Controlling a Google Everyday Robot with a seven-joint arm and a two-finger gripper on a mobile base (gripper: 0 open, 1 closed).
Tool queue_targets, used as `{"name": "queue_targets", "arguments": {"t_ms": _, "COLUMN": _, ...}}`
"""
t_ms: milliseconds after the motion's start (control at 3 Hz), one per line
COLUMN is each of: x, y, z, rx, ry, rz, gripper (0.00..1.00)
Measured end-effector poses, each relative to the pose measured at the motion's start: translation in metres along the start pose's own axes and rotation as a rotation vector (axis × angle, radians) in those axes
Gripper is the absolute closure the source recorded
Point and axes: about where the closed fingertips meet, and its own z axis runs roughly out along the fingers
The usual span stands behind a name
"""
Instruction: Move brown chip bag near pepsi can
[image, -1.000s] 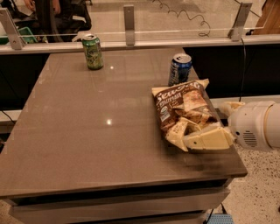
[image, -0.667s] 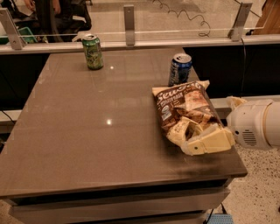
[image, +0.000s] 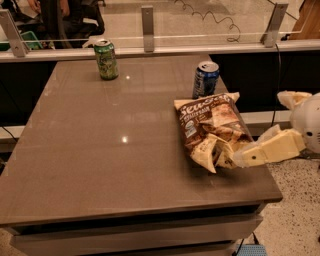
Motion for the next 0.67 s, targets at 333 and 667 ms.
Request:
{"name": "queue_targets", "arguments": {"t_ms": 333, "x": -0.0205, "y": -0.0063, "z": -0.0292, "rx": -0.049, "ry": -0.033, "rz": -0.069, "gripper": 0.00}}
{"name": "queue_targets", "arguments": {"t_ms": 667, "x": -0.0204, "y": -0.0063, "z": -0.0287, "rx": -0.048, "ry": -0.032, "rz": -0.069, "gripper": 0.00}}
